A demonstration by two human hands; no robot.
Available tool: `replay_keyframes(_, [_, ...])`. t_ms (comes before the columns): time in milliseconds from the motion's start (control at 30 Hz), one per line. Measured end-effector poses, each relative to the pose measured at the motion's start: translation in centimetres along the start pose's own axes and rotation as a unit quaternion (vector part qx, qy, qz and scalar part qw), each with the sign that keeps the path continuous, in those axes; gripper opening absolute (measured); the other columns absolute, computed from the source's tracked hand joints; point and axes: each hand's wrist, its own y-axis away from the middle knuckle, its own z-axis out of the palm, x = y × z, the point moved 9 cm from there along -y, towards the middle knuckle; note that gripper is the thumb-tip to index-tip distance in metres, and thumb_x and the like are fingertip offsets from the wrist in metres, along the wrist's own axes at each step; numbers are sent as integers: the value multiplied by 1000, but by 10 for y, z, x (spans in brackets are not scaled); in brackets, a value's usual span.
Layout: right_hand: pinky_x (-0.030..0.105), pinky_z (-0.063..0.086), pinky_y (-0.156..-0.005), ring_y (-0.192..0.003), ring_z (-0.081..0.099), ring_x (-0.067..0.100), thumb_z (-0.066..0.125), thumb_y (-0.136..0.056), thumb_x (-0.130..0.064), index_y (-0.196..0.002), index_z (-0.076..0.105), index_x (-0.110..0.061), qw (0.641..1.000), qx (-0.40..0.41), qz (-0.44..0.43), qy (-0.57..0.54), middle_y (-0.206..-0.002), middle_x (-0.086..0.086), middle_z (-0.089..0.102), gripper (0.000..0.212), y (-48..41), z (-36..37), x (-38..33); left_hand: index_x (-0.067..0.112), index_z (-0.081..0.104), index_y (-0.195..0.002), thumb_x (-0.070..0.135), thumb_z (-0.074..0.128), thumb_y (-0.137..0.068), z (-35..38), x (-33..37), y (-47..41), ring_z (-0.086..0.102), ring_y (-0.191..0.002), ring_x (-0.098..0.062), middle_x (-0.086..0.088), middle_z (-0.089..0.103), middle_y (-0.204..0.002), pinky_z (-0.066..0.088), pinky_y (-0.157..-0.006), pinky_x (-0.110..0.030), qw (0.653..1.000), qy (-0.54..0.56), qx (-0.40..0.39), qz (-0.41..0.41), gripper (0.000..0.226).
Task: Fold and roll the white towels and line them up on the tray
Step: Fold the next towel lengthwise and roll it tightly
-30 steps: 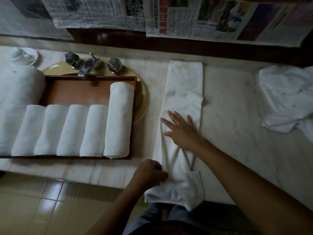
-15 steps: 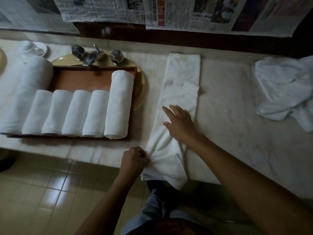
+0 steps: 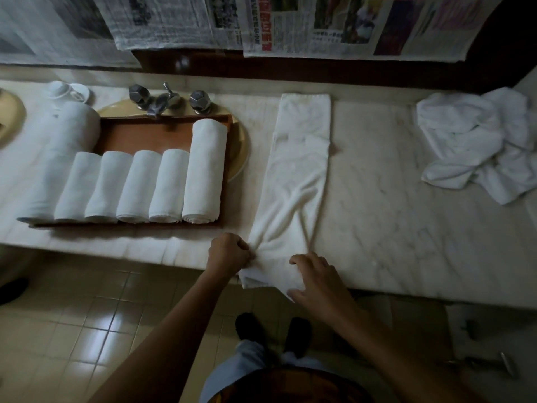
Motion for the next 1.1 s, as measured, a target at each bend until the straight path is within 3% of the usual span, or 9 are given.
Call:
replay_keyframes(200, [36,44,-72,-92,60,22,58,-87,-25,-83,61,-24,997,65,35,22,-95,-4,64,5,4,19,2,9,77,-81,17,86,-84,0,-3,-2,67,-50,-3,0,72,-62,51,-51,-17,1000,12,-15,1,12])
replay_keyframes(333, [40,48,-86,-108,52,21,75,-80,-30,-123,59,-26,992,107,73,1,-129,-3,55,46,5,13,1,6,77,-81,13,84,-85,4,-4,-4,67,-49,-3,0,71,-60,47,-46,-12,999,31,-33,7,11])
replay_keyframes(400, [40,47,-87,-108,53,22,70,-85,-28,-133,54,-27,993,79,89,-9,-124,-5,59,51,1,19,3,5,77,-81,13,84,-85,5,-3,-5,66,-48,-2,0,71,-60,47,-46,-11,998,33,-43,17,12])
replay_keyframes(600, [18,34,-65,-78,43,8,61,-78,-16,-82,48,-29,983,174,31,-38,-88,-13,42,19,20,1,-35,3,76,-77,11,83,-86,6,-2,-6,66,-45,-4,1,69,-53,46,-44,-13,997,39,-54,33,13])
replay_keyframes(667, [14,33,-62,-75,43,4,51,-84,-21,-86,47,-31,988,143,-2,-65,-90,-15,43,11,31,15,-56,5,76,-75,12,82,-86,6,-3,-8,68,-48,-7,-1,71,-55,49,-46,-15,997,39,-58,38,14])
replay_keyframes(767, [34,53,-75,-91,59,12,57,-96,-31,-103,61,-29,997,-1,-14,-74,-105,-8,58,8,38,66,-57,6,77,-71,14,82,-85,7,-5,-10,63,-44,-3,-1,70,-54,44,-44,-12,997,30,-56,45,17])
replay_keyframes(867, [33,54,-73,-77,60,6,63,-95,-40,-93,67,-26,984,54,61,-158,-89,-5,68,15,37,49,-45,5,77,-76,14,83,-85,7,-8,-9,62,-43,-2,-2,70,-57,44,-44,-12,997,38,-58,38,13])
replay_keyframes(1000, [32,54,-75,-82,68,15,71,-95,-27,-92,71,-23,894,244,268,-262,-86,-1,72,5,36,-3,20,4,78,-82,13,79,-87,7,-9,-9,61,-43,1,-5,73,-64,42,-43,-9,996,48,-63,36,10])
replay_keyframes(1100, [34,52,-81,-95,64,20,74,-89,-43,-108,64,-18,912,151,332,-189,-102,-4,65,33,19,-2,48,7,76,-79,15,75,-90,9,-12,-8,62,-48,-3,-5,73,-66,45,-48,-14,994,67,-88,10,13])
